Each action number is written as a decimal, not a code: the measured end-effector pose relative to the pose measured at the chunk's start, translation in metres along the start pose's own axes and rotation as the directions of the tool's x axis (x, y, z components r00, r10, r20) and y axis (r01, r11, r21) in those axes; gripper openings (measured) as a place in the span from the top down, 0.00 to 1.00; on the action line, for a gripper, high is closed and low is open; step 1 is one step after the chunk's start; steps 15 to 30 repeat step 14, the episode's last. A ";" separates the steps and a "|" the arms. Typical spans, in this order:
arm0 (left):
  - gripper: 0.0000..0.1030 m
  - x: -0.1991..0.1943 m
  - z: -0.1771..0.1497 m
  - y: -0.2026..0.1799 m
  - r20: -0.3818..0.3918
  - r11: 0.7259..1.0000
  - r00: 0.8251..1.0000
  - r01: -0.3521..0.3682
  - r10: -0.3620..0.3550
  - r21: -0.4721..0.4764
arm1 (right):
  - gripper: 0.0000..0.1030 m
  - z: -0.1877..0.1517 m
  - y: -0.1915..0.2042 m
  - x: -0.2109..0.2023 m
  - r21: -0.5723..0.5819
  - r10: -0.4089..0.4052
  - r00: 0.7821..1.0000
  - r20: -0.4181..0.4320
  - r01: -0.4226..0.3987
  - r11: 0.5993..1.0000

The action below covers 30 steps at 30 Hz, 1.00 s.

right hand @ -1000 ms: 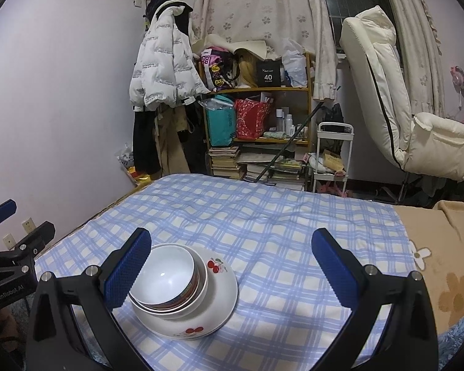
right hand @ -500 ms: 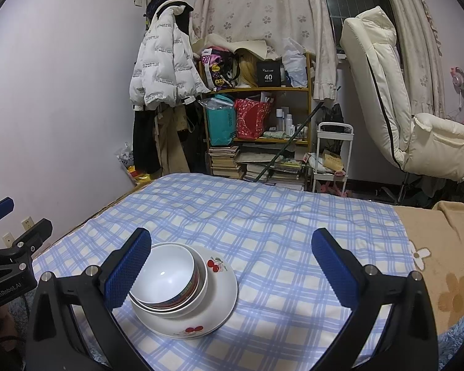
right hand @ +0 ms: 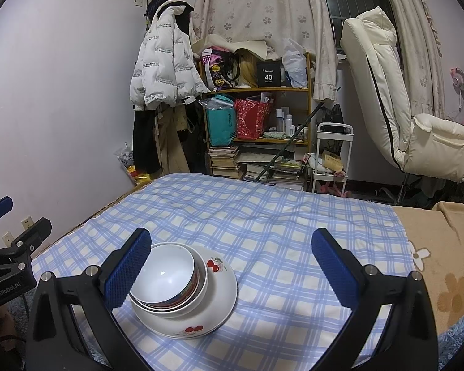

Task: Organize plates and bowls

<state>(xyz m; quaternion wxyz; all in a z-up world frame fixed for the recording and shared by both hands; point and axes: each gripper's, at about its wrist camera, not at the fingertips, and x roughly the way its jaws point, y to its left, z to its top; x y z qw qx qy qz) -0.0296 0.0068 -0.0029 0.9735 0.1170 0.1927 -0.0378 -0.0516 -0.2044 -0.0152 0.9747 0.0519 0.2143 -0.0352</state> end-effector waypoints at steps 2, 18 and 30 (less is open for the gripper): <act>0.09 0.000 0.000 0.001 0.000 1.000 1.000 -0.001 0.001 -0.001 | 0.00 0.000 0.000 0.000 -0.002 -0.001 1.000 0.001 0.001 1.000; 0.09 0.002 0.001 0.003 0.001 1.000 1.000 -0.001 0.001 -0.001 | 0.00 0.000 -0.001 0.000 -0.002 -0.002 1.000 0.002 0.002 1.000; 0.09 0.002 0.001 0.003 0.001 1.000 1.000 -0.001 0.001 -0.001 | 0.00 0.000 -0.001 0.000 -0.002 -0.002 1.000 0.002 0.002 1.000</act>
